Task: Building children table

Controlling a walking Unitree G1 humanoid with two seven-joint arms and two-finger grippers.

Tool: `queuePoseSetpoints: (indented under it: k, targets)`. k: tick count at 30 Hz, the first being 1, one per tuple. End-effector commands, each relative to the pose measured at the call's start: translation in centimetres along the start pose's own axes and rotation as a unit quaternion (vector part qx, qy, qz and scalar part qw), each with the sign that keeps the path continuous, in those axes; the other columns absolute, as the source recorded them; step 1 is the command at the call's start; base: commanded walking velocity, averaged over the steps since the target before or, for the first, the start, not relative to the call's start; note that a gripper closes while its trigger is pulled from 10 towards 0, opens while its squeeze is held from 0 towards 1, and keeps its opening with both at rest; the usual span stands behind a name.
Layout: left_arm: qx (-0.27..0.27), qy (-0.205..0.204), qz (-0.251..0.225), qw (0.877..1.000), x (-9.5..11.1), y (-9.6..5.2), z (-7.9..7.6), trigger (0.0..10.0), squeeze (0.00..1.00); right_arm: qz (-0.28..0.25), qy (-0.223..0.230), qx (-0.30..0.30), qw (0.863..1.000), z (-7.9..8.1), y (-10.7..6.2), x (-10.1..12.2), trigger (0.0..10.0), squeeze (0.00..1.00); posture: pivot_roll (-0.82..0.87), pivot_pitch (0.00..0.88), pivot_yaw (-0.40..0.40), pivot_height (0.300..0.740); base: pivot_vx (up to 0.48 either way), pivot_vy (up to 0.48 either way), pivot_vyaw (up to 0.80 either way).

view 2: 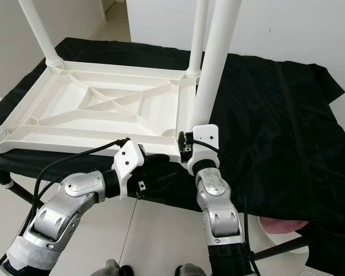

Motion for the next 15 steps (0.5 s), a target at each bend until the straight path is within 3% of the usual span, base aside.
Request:
queuePoseSetpoints:
  k: [1,4,5,6,8,9,12,15]
  targets:
    - [0.038,0.004,0.001,0.999,-0.2,-0.1,1.1,10.0,0.0,-0.013,0.003,0.0,1.0,-0.4,0.0,0.6,10.0,1.0,-0.13,0.063,0.023,0.74,0.0,0.0,0.0]
    - [0.04,0.005,0.0,0.999,-0.1,-0.2,1.2,10.0,0.0,-0.02,0.001,0.023,1.0,-1.0,0.1,0.5,10.0,1.0,-0.13,0.063,0.023,0.74,0.0,0.0,0.0]
    - [0.041,0.006,0.0,0.999,-0.1,-0.1,1.3,10.0,0.0,-0.031,-0.005,0.076,0.997,-1.1,0.0,0.3,10.0,0.02,-0.13,0.06,0.026,0.74,0.0,0.0,0.0]
    - [0.041,0.006,0.0,0.999,-0.1,-0.1,1.3,10.0,0.0,-0.031,-0.005,0.076,0.997,-1.1,0.0,0.3,10.0,0.02,-0.13,0.06,0.026,0.74,0.0,0.0,0.0]
    - [0.041,0.009,-0.002,0.999,0.1,-0.1,1.4,10.0,0.0,-0.057,-0.025,0.21,0.976,-0.8,-0.6,0.0,10.0,0.0,-0.13,0.052,0.028,0.74,0.0,0.0,0.0]
    - [0.04,0.011,-0.002,0.999,0.1,0.0,1.4,10.0,0.0,-0.062,-0.039,0.247,0.966,-0.7,-0.8,-0.1,10.0,0.0,-0.13,0.047,0.029,0.74,0.0,0.0,0.0]
    - [0.039,0.012,-0.002,0.999,0.1,0.0,1.5,10.0,0.0,-0.074,-0.079,0.282,0.953,-0.5,-0.8,-0.2,10.0,0.0,-0.13,0.044,0.031,0.74,0.0,0.0,0.0]
    - [0.039,0.014,-0.003,0.999,0.2,0.0,1.6,10.0,0.0,-0.075,-0.078,0.315,0.943,0.0,-0.7,-0.3,10.0,0.0,-0.13,0.035,0.035,0.74,0.0,0.0,0.0]
Point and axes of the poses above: a point about 5 cm out from each wrist's last joint towards the gripper, its own y axis pointing out of the wrist towards the gripper, its own x axis along the axis of the wrist's last joint, z = x × y, the point moved 5 cm from there along y, pointing out of the wrist towards the gripper, and after that the axes turned 12 degrees about -y, right-handed, at the moved point
